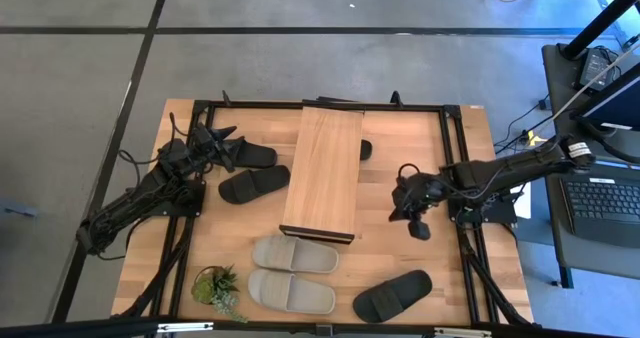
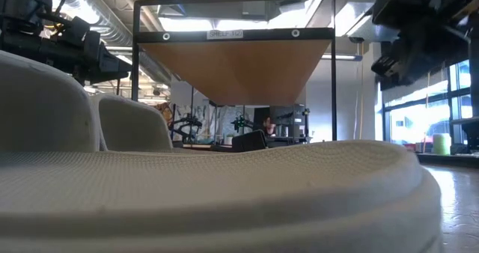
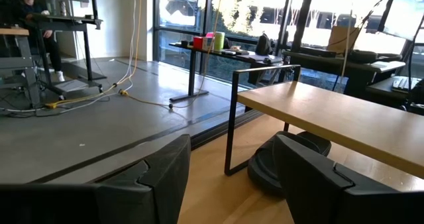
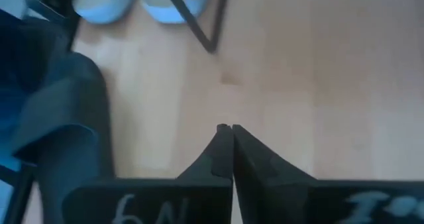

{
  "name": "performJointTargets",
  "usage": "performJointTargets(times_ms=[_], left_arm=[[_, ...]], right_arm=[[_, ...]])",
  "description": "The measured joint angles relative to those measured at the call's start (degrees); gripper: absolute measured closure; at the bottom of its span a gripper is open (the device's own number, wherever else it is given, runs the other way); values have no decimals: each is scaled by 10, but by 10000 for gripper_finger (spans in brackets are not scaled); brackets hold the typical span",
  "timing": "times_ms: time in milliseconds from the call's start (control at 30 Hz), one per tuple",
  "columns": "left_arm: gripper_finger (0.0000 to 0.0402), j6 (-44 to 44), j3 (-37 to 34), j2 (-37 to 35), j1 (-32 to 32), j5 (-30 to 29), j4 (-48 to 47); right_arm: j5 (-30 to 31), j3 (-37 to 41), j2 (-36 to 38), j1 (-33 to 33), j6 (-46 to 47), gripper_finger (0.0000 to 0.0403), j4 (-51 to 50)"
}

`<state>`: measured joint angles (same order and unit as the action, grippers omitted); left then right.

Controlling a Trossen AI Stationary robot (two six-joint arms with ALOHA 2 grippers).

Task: Pick and place slides into the shelf
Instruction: Put the bottom right black slide under the shelf

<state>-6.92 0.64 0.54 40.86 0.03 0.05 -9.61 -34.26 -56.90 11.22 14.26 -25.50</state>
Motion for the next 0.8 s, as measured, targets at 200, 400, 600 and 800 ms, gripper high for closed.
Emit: performJointTargets(times_ms=[200, 400, 600, 800], left_arm=[[194, 0, 0, 0, 0, 0, 0], [194, 0, 0, 0, 0, 0, 0], [194, 0, 0, 0, 0, 0, 0], [194, 0, 0, 0, 0, 0, 0]], right_arm=[[-1, 0, 0, 41, 20, 375, 52], [-1, 0, 0, 63, 7, 371, 54], [-2, 0, 0, 77, 15, 354, 36], [0, 0, 0, 92, -10, 276, 27]])
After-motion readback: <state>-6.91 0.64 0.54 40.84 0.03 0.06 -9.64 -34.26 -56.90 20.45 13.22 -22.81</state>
